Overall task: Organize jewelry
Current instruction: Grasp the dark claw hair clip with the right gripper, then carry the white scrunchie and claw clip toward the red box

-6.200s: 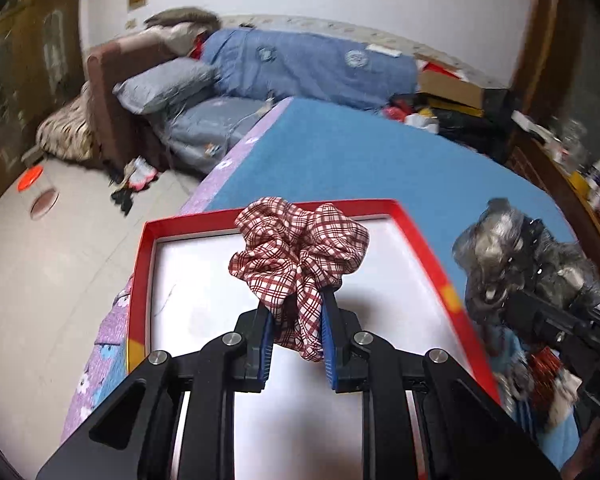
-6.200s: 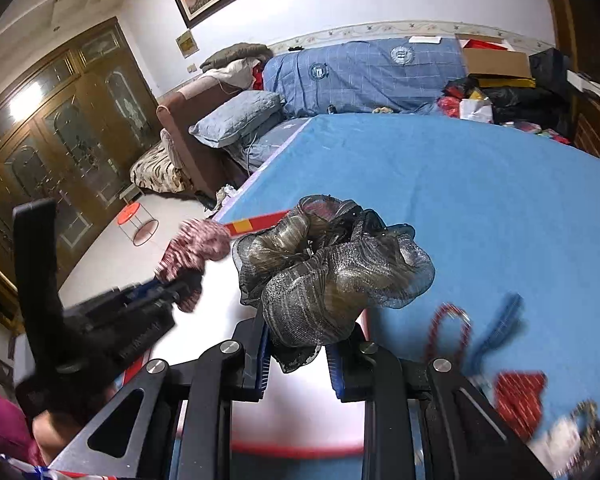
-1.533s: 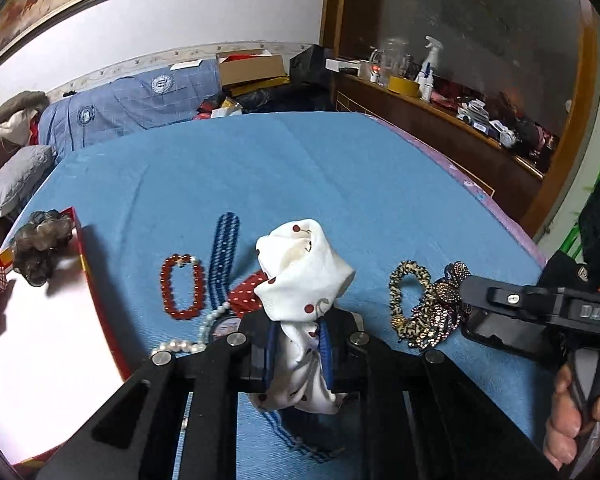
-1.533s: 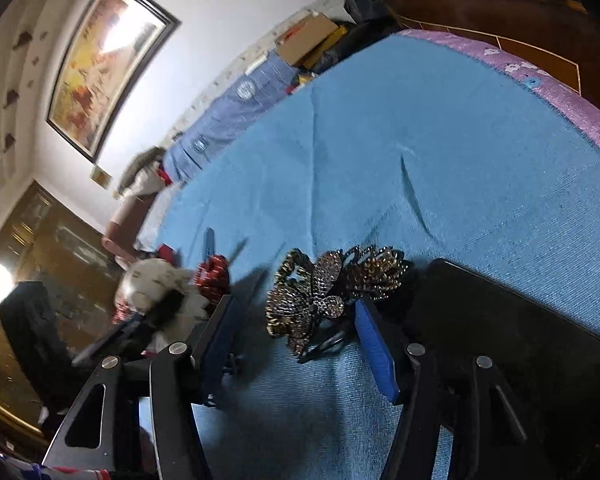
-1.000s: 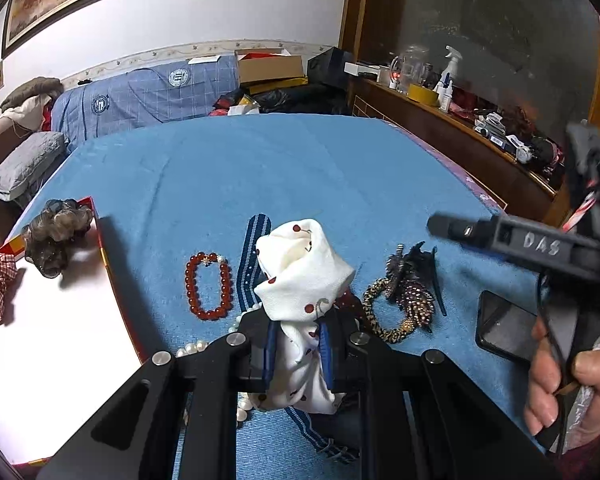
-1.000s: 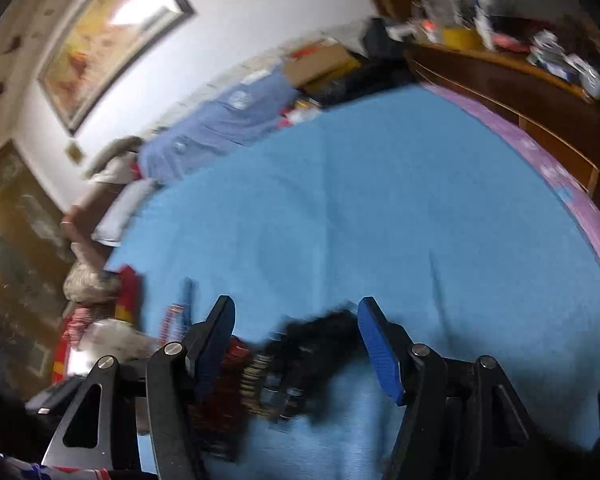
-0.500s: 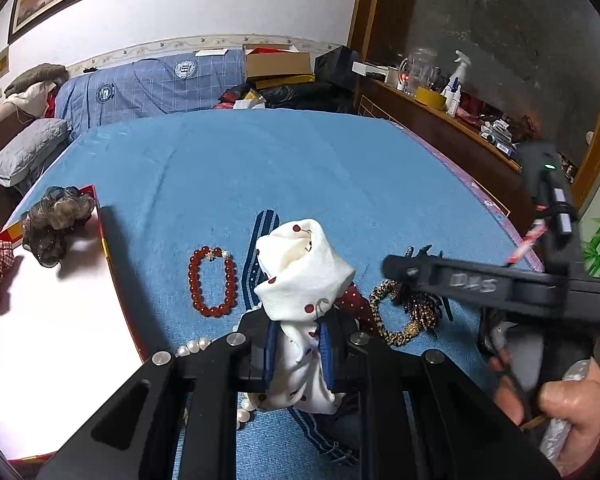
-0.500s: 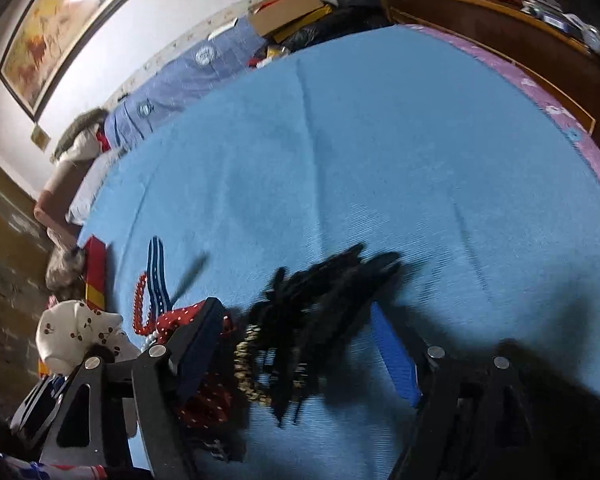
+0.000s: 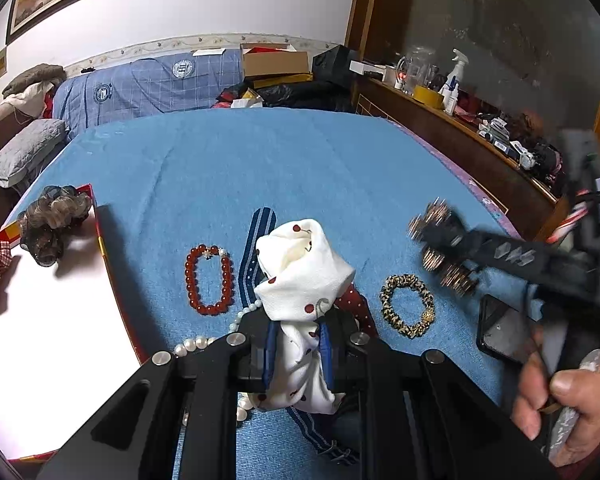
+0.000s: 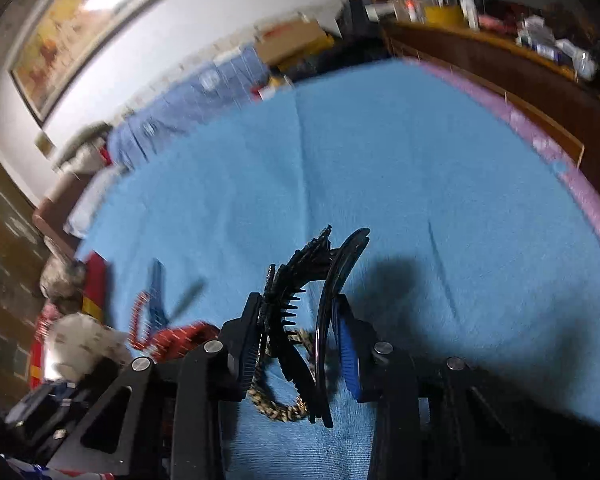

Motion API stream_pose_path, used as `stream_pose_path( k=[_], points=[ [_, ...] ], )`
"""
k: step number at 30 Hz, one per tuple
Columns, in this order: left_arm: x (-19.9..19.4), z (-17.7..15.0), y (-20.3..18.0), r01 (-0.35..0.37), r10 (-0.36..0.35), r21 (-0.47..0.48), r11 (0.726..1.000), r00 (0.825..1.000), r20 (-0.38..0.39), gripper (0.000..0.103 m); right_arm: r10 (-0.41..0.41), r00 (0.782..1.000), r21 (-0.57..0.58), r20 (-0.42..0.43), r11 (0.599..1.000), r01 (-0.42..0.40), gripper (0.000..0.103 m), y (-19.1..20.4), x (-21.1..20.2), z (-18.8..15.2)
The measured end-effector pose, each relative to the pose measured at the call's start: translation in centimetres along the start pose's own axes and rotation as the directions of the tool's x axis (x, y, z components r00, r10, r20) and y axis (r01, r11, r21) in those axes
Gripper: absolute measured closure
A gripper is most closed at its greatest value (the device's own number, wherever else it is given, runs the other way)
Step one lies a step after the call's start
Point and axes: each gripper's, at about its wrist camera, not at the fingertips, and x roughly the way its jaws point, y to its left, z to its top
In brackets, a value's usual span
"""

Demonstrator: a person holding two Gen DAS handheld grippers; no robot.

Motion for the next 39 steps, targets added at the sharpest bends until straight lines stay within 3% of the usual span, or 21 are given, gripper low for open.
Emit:
stream_pose_path(
  k=[5,12,20,25,31,39],
  points=[
    [-0.5,-0.1,-0.1,-0.017,0.017,0.006,1.0,0.999,0.029,0.087,0.142,0.981,-0.068,0.134,0.989,-0.134,0.065,1.2,-3.7,-0.1],
    [-1.2,0.1,-0.1,-0.064,0.064,0.005,0.998,0.994,0.087,0.087,0.172,0.975,-0.208,0.139,0.968,-0.141,0.065,5.1,-4.1,-2.5],
    [-1.9,0.3,-0.4,-0.089,0.086,0.015,0.996,0.988,0.126,0.086,0.172,0.975,-0.213,0.141,0.967,-0.14,0.065,5.0,-4.0,-2.8],
    [-2.1,0.4,0.3,-0.053,0.053,-0.006,0.999,0.992,0.118,0.086,0.172,0.974,-0.197,0.15,0.97,-0.141,0.065,4.7,-4.2,-2.7],
    [-0.9,0.5,1.7,0.112,-0.109,-0.079,0.991,0.993,0.033,0.087,0.172,0.973,-0.175,0.152,0.974,-0.145,0.065,4.1,-4.4,-2.6],
    [-1.6,0.4,1.1,0.081,-0.074,-0.067,0.994,0.993,0.091,0.086,0.2,0.963,-0.184,0.179,0.969,-0.167,0.065,4.4,-5.5,-2.7]
  ],
)
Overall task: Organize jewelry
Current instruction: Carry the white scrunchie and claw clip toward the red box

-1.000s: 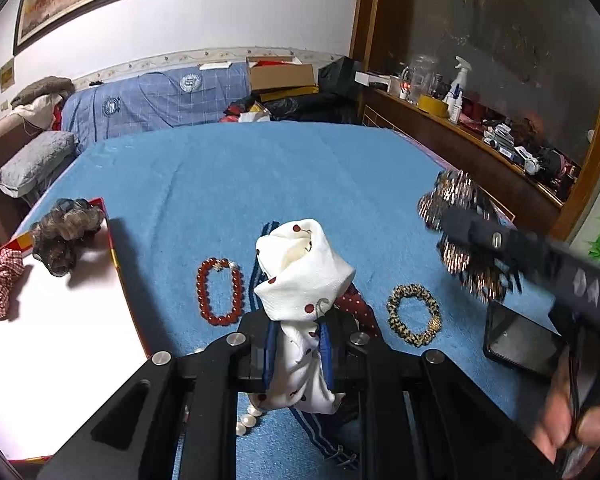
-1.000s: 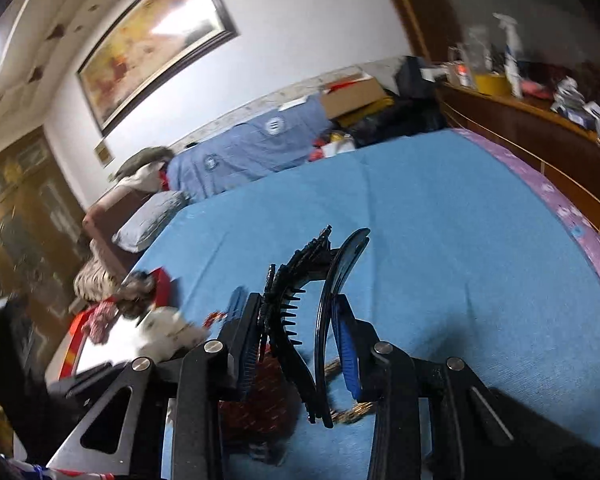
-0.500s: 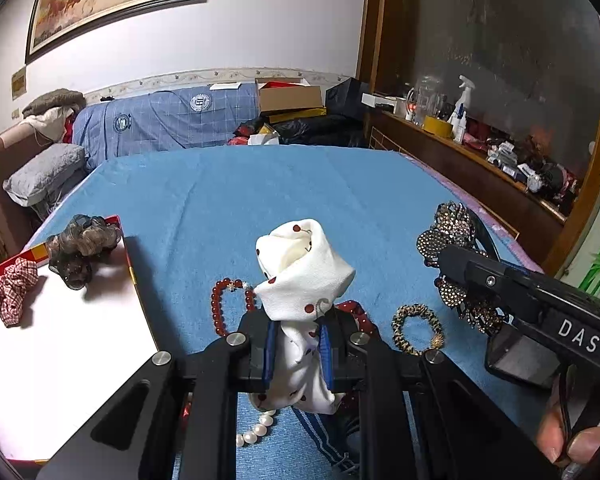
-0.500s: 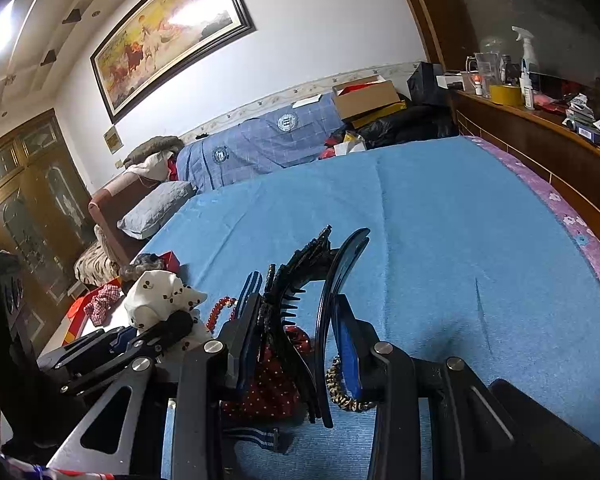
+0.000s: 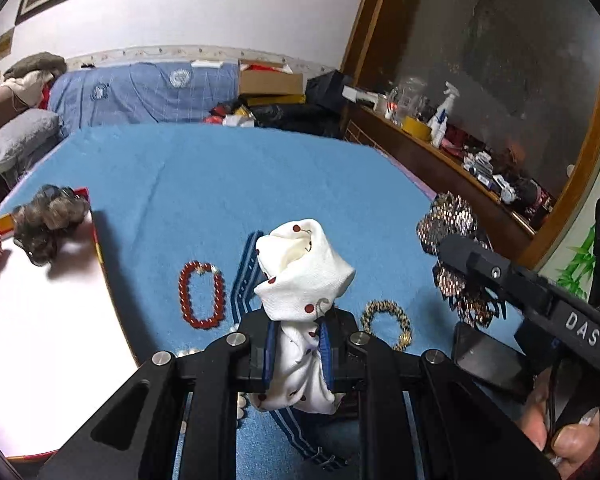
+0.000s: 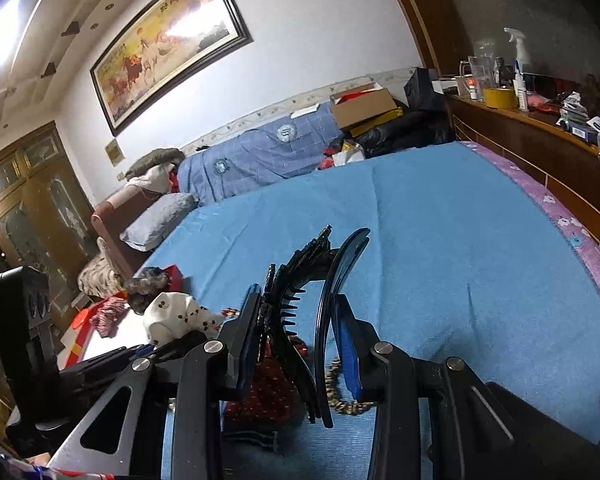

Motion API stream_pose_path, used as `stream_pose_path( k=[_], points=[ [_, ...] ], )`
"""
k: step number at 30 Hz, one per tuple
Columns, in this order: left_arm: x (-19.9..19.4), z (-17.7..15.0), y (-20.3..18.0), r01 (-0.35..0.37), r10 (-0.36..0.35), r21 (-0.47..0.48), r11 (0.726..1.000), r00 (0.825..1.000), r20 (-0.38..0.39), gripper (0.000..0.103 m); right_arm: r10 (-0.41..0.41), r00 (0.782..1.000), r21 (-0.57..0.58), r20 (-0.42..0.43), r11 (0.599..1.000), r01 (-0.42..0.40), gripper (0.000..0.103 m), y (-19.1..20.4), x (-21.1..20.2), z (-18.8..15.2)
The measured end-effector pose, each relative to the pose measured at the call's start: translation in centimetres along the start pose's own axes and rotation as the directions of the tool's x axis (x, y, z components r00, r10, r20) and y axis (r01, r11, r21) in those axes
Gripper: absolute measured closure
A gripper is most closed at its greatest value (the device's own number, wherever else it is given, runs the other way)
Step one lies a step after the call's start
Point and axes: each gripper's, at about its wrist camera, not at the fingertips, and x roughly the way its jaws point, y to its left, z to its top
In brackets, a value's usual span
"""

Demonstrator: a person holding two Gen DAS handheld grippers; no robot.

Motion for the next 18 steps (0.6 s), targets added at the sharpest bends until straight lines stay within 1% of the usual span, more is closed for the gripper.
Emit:
stream_pose_path(
  k=[4,8,18],
  points=[
    [-0.71,0.16,-0.21,-0.039,0.039,0.007,0.999,0.998,0.049,0.086,0.002,1.0,-0.029,0.003,1.0,-0.002,0.065,0.72,-0.05,-0.31],
    [-0.83,0.3,-0.21,-0.072,0.071,0.011,0.997,0.995,0.064,0.086,0.01,1.0,-0.039,-0.005,0.999,-0.01,0.065,1.05,0.1,-0.58],
    [-0.98,0.26,-0.49,-0.081,0.079,0.032,0.996,0.994,0.071,0.086,0.02,1.0,-0.036,-0.021,0.999,-0.021,0.065,0.86,0.58,-0.61]
  ],
)
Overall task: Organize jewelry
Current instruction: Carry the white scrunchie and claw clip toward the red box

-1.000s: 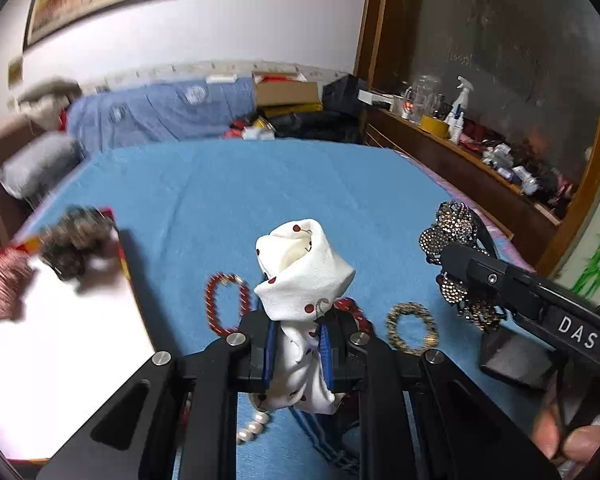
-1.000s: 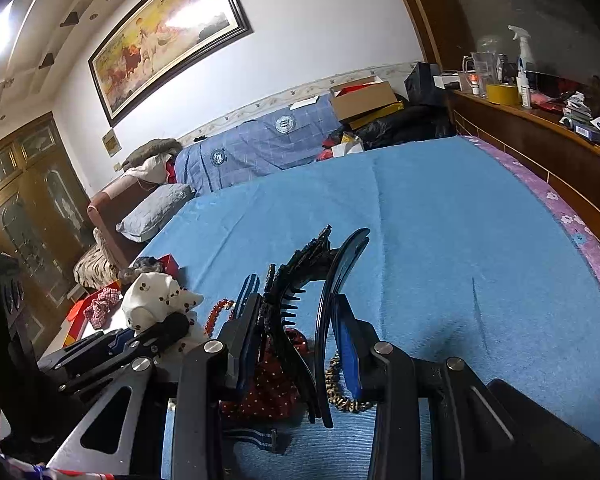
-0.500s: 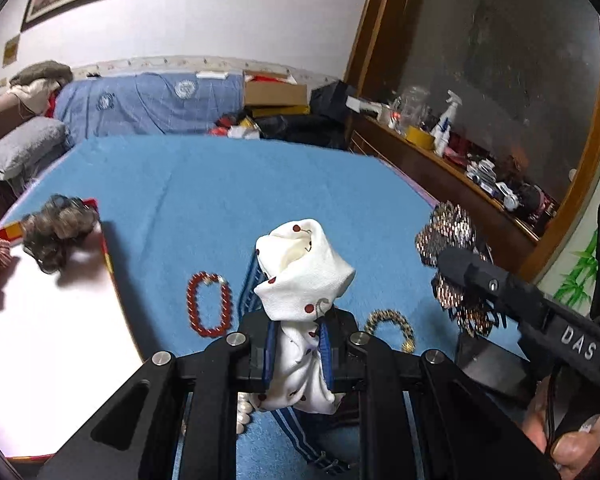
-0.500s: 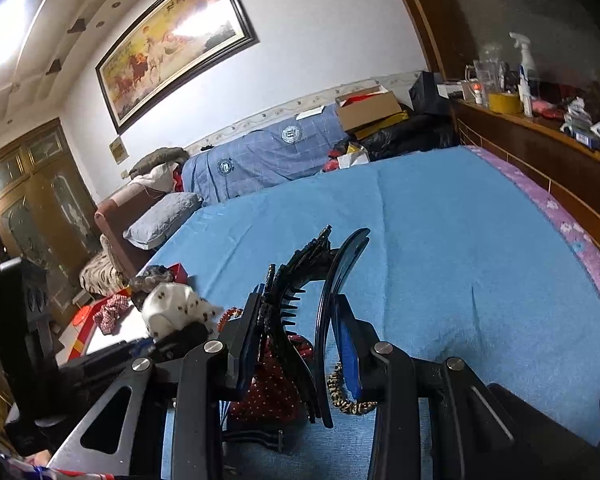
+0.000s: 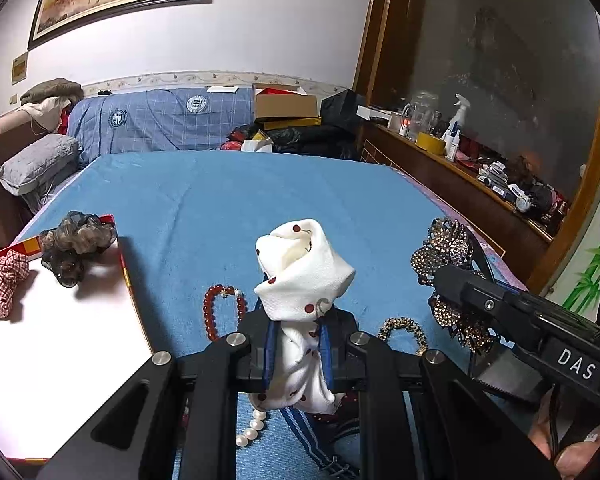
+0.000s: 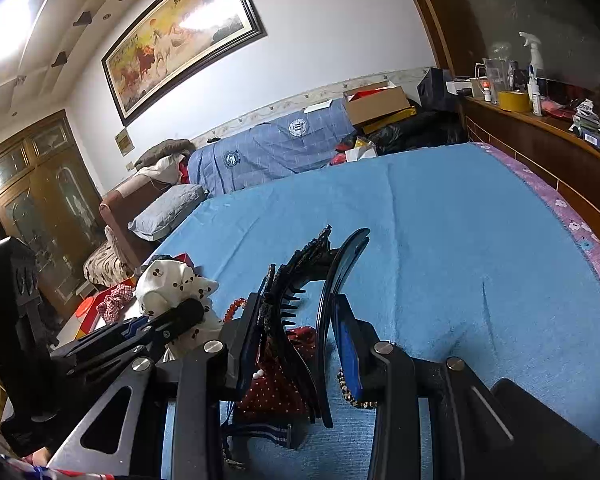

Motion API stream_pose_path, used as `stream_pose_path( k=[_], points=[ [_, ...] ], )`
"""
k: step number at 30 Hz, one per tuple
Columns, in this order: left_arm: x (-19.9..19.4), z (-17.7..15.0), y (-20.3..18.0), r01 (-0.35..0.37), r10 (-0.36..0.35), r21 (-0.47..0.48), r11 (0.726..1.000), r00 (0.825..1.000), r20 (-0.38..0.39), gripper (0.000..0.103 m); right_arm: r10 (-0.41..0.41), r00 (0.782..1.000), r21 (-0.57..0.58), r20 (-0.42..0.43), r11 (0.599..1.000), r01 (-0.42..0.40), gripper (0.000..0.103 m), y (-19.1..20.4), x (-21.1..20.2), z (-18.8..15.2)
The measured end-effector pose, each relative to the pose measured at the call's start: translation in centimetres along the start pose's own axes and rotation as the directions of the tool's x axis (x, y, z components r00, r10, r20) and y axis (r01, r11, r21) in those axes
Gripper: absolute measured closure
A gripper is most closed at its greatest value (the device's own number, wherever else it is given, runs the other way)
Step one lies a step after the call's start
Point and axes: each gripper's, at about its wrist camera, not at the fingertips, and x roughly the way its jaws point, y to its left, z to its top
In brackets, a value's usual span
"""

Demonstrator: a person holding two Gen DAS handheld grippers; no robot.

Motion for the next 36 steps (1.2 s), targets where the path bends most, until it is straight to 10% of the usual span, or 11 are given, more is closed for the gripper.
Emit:
stream_pose_path(
  k=[24,36],
  points=[
    [-3.0,0.2,1.1,-0.041,0.041,-0.022,0.999,0.999,-0.003,0.086,0.023,0.999,0.007,-0.041,1.0,-0.023,0.065,-0.3,1.2,0.3],
    [-5.2,0.3,11.6,-0.2,0.193,-0.154,0.968,0.98,-0.055,0.086,0.156,0.982,-0.053,-0.11,0.985,-0.162,0.065,6.1,2.9,0.2]
  ],
)
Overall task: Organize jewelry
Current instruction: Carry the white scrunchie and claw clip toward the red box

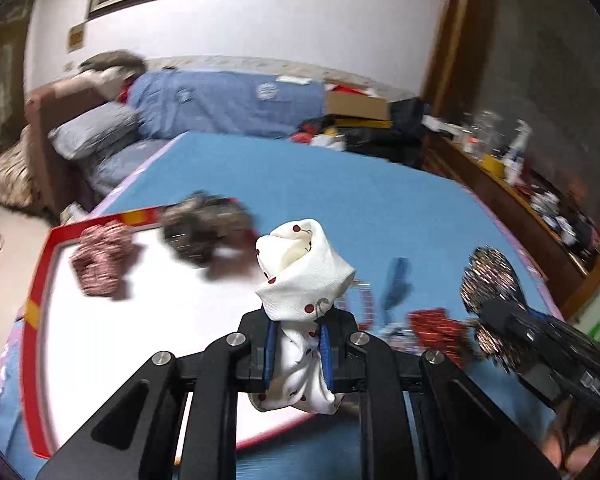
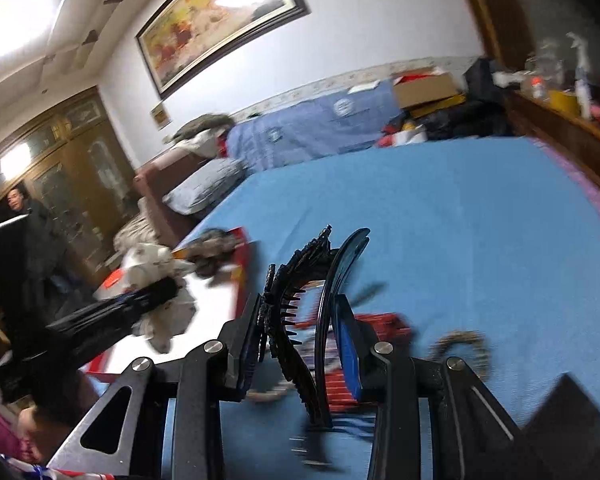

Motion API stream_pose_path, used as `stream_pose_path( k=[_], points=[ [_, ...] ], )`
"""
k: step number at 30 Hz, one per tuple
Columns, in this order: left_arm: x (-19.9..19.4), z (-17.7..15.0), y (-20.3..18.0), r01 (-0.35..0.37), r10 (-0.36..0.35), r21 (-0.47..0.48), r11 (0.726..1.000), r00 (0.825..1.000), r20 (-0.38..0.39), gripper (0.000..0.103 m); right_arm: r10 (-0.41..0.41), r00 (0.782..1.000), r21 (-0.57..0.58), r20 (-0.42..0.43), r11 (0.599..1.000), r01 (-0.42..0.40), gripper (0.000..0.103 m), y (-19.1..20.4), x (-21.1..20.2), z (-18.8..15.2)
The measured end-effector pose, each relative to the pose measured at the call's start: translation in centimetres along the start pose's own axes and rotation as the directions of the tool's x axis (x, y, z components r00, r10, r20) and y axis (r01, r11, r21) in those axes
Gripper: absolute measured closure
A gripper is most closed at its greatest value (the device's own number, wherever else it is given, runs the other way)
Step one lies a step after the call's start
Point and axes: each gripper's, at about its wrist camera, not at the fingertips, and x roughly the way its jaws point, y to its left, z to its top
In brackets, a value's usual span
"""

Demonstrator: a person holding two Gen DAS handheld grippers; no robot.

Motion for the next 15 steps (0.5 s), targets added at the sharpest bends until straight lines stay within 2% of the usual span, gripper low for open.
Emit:
stream_pose_path(
  k=[4,9,15],
  points=[
    [0.9,0.3,3.6,-0.074,0.073,-0.048,0.996,0.997,-0.022,0.086,0.065,0.996,-0.003,-0.066,0.998,-0.065,0.064,3.1,3.1,0.4],
    [1.9,0.6,7.9,-0.159,0.151,-0.124,0.98,0.986,-0.067,0.086,0.082,0.987,-0.016,-0.135,0.996,-0.085,0.064,6.3,7.5,1.1],
    [2.9,0.6,10.3,-0.189,0.17,-0.183,0.965,0.979,-0.114,0.086,0.085,0.972,-0.011,-0.22,0.996,-0.09,0.064,8.4,13.0,1.6]
  ],
)
